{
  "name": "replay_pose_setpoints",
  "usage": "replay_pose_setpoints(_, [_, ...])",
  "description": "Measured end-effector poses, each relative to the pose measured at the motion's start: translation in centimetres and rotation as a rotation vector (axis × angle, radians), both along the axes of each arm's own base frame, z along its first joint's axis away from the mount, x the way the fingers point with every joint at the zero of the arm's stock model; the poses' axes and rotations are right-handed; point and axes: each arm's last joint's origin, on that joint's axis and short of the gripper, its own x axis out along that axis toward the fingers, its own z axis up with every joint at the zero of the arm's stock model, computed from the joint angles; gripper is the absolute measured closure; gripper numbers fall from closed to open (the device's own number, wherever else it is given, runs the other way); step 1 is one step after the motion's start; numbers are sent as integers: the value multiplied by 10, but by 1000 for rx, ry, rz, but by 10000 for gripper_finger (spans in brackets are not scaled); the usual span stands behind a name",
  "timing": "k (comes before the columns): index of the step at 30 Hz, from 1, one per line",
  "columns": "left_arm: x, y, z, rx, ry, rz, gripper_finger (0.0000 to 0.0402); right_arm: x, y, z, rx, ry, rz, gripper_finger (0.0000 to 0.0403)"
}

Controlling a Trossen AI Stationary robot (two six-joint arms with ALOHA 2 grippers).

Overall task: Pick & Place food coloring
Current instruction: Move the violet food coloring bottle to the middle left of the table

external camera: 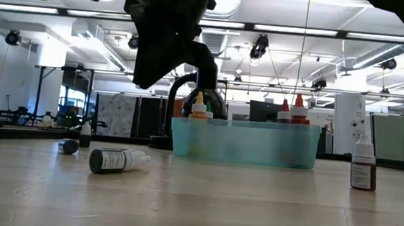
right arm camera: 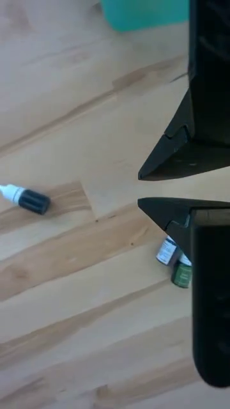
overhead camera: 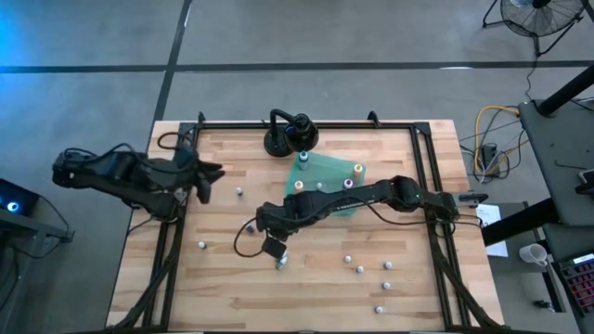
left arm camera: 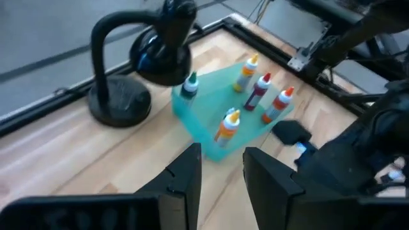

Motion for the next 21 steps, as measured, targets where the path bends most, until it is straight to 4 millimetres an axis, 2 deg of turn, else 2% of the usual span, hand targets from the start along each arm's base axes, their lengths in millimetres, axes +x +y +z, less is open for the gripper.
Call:
replay_pose_setpoints(4, [-15,3,-6,-51,25,38,312,5,-12,1,51,-31,-79,355])
replay_pose_setpoints(9, [-27,6,-13,-110,46,83,312,21,-36,6,119,-184,-215,355])
replay_pose_setpoints(12, [-31,6,-14,-140,25,84,312,33,-43,4,211,-275,-191,355])
replay_pose_setpoints(15, [-33,6,-15,-147,24,77,312,40,-40,-5,287,-287,-141,355])
replay_pose_setpoints(18, [-36,7,-15,-148,22,71,312,41,-40,-15,245,-261,-135,355])
replay_pose_setpoints(21, [-38,7,-17,-140,32,66,312,44,-43,-16,156,-294,-118,355])
